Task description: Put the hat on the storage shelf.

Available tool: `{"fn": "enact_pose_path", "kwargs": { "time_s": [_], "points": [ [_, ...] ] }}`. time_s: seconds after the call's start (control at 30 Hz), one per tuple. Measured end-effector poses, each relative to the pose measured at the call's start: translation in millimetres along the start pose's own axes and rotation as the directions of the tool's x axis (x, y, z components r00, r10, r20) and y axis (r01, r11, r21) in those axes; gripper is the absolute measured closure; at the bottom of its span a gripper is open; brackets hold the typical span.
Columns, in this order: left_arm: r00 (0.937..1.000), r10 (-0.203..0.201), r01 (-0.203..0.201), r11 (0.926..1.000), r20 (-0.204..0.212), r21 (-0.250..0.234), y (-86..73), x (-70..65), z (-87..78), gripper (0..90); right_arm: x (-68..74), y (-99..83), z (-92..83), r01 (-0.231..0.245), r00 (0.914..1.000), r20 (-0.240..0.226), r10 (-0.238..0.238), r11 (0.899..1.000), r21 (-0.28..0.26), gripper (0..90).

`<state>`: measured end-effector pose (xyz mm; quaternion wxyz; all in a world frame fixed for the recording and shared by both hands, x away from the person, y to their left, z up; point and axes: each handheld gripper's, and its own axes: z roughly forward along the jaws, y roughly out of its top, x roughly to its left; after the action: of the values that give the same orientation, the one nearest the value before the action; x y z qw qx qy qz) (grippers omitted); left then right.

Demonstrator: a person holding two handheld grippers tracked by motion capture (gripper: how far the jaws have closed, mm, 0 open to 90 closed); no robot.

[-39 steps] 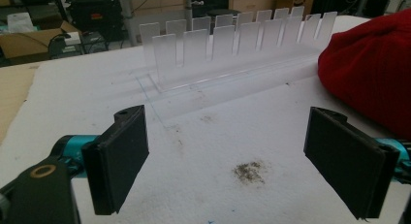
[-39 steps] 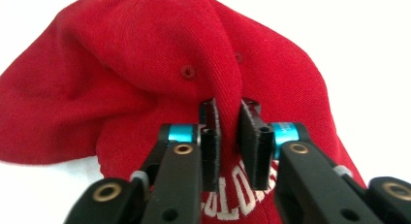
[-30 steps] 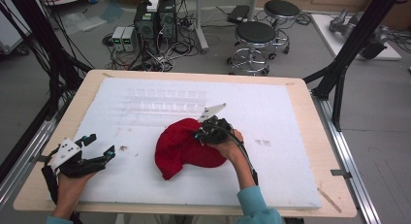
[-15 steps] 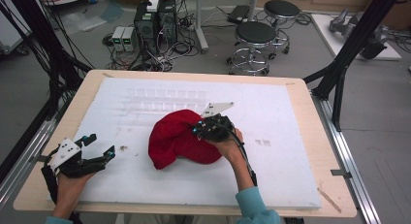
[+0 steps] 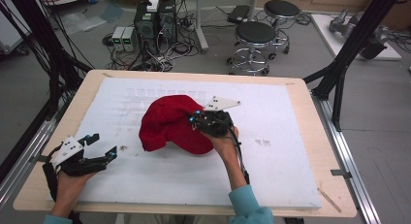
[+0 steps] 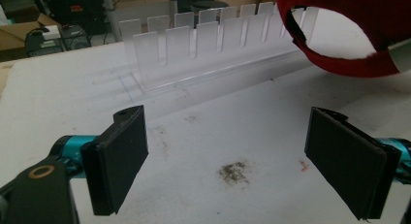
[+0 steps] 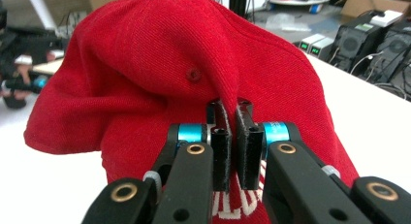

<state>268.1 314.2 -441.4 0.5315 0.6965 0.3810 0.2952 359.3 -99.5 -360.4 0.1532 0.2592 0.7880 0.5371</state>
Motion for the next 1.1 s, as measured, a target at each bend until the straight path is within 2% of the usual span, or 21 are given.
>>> {"fn": "enact_pose_path", "kwargs": {
  "time_s": [0.17,0.3,0.43,0.57,0.63,0.73,1.1],
  "points": [
    [0.9995,-0.009,0.008,0.9999,0.03,0.014,7.2,-3.4,1.0,15.8,3.7,5.4,1.3,-0.024,0.9994,0.023,0.025,0.998,-0.053,86.6],
    [0.9964,-0.026,0.024,0.9992,0.081,0.031,16.4,-9.5,1.9,15.7,5.8,9.7,1.5,-0.039,0.9986,0.032,0.042,0.995,-0.087,86.6],
    [0.9886,-0.067,0.062,0.9971,0.135,0.044,28.5,-17.7,5.0,15.6,9.0,13.9,2.0,-0.037,0.9974,0.058,0.043,0.993,-0.113,86.6],
    [0.9831,-0.067,0.058,0.9966,0.17,0.058,39.9,-28.9,11.3,15.7,12.1,17.4,2.5,-0.041,0.9949,0.086,0.054,0.989,-0.145,86.6],
    [0.9807,-0.064,0.054,0.9966,0.184,0.062,43.9,-34.1,14.3,15.7,12.6,19.5,2.3,-0.061,0.9927,0.093,0.076,0.985,-0.162,86.6],
    [0.9772,-0.057,0.043,0.9963,0.205,0.074,49.4,-42.7,19.5,15.7,13.5,22.9,1.8,-0.057,0.9911,0.109,0.077,0.982,-0.178,86.6],
    [0.9551,-0.07,0.041,0.9936,0.288,0.105,65.5,-71.8,39.1,18.1,15.0,30.6,0.3,-0.091,0.9877,0.102,0.118,0.966,-0.242,86.6]
  ]
}}
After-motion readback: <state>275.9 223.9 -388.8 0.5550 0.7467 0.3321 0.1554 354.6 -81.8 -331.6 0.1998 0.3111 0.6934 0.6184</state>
